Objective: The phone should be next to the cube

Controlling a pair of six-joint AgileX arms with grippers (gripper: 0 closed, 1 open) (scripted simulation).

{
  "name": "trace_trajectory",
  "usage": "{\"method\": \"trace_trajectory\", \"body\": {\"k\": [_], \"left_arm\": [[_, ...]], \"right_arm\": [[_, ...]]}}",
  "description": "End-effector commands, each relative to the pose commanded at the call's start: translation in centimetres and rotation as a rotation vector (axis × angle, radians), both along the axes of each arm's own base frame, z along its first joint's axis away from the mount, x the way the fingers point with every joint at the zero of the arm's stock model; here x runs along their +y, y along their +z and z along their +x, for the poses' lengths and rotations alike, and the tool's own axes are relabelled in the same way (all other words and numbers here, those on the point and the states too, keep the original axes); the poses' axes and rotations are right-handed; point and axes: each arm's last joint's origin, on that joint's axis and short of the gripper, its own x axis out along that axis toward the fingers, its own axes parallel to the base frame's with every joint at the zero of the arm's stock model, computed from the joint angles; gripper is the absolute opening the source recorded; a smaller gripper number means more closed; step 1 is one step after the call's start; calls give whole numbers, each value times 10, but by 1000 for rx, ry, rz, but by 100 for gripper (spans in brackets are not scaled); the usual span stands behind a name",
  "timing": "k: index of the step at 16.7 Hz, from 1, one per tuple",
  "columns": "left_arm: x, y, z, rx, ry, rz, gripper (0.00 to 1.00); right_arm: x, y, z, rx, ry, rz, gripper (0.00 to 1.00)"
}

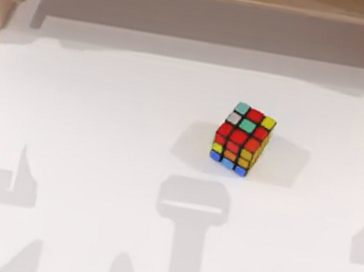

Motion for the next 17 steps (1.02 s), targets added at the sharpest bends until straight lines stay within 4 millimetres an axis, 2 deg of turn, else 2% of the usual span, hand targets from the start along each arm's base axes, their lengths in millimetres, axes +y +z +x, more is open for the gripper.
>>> {"method": "trace_trajectory", "body": {"k": [4, 9, 13, 17], "left_arm": [[2, 5, 0, 24, 18, 20, 100], [16, 36, 11, 245, 113, 156, 100], [43, 57, 45, 595, 158, 262, 100], [89, 50, 91, 1001, 112, 288, 100]], "right_arm": [[0, 0, 0, 0, 0, 0, 100], [0, 0, 0, 0, 0, 0, 100], [0, 0, 0, 0, 0, 0, 100], [0, 0, 0, 0, 0, 0, 100]]}}
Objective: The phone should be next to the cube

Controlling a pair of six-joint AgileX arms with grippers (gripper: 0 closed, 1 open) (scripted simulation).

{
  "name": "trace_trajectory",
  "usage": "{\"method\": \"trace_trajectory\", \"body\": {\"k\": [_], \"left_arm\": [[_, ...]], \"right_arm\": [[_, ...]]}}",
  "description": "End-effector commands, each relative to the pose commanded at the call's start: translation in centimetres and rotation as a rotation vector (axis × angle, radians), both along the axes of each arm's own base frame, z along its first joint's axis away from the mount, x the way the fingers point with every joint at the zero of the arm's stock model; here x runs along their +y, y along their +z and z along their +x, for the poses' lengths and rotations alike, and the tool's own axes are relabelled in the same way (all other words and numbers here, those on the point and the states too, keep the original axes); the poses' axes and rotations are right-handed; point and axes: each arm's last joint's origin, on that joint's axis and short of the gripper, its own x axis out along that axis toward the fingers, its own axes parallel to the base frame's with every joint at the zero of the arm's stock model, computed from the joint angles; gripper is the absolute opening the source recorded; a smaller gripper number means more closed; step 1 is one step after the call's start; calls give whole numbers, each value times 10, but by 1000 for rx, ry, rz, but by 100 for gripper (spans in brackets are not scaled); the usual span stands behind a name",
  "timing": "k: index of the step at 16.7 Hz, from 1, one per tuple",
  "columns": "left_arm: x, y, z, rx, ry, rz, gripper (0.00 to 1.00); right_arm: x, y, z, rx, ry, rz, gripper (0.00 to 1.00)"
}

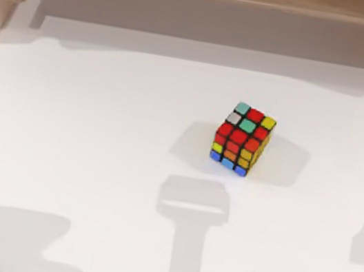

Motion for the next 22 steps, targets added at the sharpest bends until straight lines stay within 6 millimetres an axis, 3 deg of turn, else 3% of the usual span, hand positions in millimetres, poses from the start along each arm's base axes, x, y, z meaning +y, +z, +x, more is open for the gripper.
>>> {"method": "trace_trajectory", "body": {"k": [5, 10, 13, 18, 22], "left_arm": [[67, -31, 38, 367, -34, -106, 100], [116, -58, 52, 529, -74, -197, 100], [126, -64, 54, 554, -83, -216, 100], [125, -65, 55, 554, -84, -215, 100], [126, -91, 56, 549, -82, -210, 100]], "right_arm": [[0, 0, 0, 0, 0, 0, 100], [0, 0, 0, 0, 0, 0, 100], [0, 0, 0, 0, 0, 0, 100], [0, 0, 0, 0, 0, 0, 100], [0, 0, 0, 0, 0, 0, 100]]}}
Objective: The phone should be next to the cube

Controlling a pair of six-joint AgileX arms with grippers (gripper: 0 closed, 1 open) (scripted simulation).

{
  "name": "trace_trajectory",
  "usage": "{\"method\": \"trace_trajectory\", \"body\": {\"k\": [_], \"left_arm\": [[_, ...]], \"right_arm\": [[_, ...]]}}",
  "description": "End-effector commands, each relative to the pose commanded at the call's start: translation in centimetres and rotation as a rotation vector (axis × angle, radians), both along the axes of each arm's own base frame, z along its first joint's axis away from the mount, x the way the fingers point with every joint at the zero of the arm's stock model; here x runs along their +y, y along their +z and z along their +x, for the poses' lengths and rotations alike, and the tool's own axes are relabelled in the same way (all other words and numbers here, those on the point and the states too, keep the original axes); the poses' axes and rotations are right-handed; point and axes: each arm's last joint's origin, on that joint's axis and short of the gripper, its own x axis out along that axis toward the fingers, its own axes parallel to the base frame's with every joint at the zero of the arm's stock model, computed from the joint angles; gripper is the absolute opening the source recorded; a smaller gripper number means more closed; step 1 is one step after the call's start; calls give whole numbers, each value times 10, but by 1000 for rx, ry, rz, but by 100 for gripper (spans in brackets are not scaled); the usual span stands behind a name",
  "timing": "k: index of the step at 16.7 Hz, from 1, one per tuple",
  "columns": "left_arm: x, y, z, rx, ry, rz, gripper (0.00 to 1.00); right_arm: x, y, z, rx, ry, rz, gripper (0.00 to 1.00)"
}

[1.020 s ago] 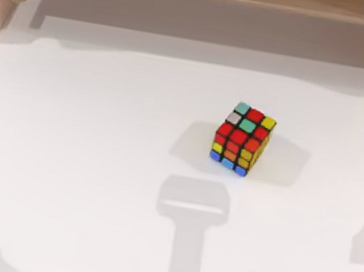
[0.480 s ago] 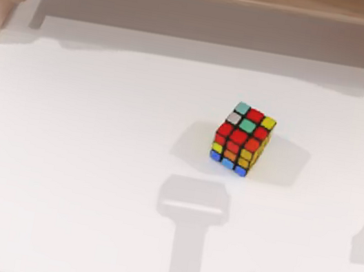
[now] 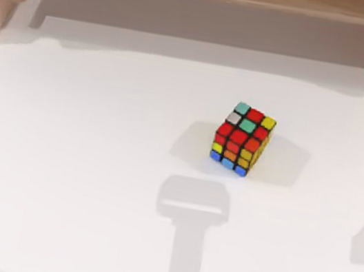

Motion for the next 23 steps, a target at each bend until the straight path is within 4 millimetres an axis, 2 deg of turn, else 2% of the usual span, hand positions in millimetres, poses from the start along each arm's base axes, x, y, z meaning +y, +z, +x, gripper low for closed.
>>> {"method": "trace_trajectory", "body": {"k": [2, 6, 19, 23], "left_arm": [[0, -12, -1, 5, 0, -4, 100], [0, -13, -1, 6, 0, -5, 100], [0, -13, -1, 6, 0, -5, 2], [0, -13, -1, 6, 0, -5, 0]], "right_arm": [[0, 0, 0, 0, 0, 0, 100], [0, 0, 0, 0, 0, 0, 100], [0, 0, 0, 0, 0, 0, 100], [0, 0, 0, 0, 0, 0, 100]]}}
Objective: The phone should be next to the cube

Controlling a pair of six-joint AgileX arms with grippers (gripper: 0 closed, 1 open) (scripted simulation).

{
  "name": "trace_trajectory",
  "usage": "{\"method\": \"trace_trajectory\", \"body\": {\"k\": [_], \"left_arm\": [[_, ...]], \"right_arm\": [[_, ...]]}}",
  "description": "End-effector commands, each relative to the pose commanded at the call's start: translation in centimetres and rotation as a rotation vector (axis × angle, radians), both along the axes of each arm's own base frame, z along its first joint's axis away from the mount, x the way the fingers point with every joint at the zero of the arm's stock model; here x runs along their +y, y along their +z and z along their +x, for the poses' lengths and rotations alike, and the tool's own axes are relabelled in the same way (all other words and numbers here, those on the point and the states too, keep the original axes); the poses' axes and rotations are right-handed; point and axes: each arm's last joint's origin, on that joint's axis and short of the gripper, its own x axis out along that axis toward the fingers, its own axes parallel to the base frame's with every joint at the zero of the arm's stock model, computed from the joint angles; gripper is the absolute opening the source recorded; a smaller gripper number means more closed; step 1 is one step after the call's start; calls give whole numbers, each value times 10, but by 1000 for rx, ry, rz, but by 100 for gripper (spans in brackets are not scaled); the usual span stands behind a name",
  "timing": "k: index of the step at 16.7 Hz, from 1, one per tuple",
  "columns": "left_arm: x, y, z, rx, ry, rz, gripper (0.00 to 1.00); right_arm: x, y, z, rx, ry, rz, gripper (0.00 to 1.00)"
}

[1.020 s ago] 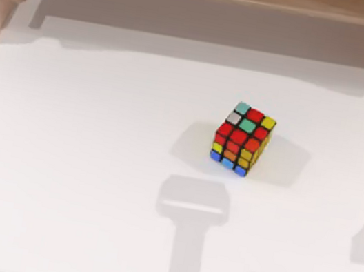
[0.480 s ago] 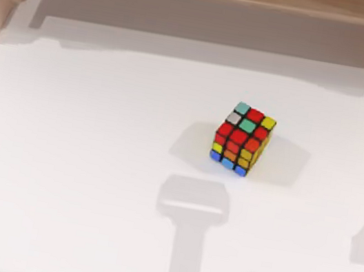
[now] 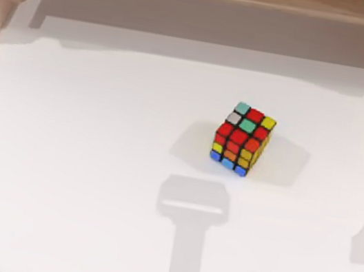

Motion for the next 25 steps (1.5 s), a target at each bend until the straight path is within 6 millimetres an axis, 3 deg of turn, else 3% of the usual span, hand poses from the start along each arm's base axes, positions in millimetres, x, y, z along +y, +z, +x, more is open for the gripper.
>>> {"method": "trace_trajectory", "body": {"k": [4, 12, 17, 21, 25], "left_arm": [[0, 0, 0, 0, 0, 0, 0], [-2, 28, 0, -11, 4, -7, 0], [-3, 30, 2, -18, 3, -1, 0], [-20, 72, 34, -98, 8, 39, 0], [-54, 114, 77, -148, 22, 23, 0]], "right_arm": [[0, 0, 0, 0, 0, 0, 100], [0, 0, 0, 0, 0, 0, 100], [0, 0, 0, 0, 0, 0, 100], [0, 0, 0, 0, 0, 0, 100], [0, 0, 0, 0, 0, 0, 100]]}}
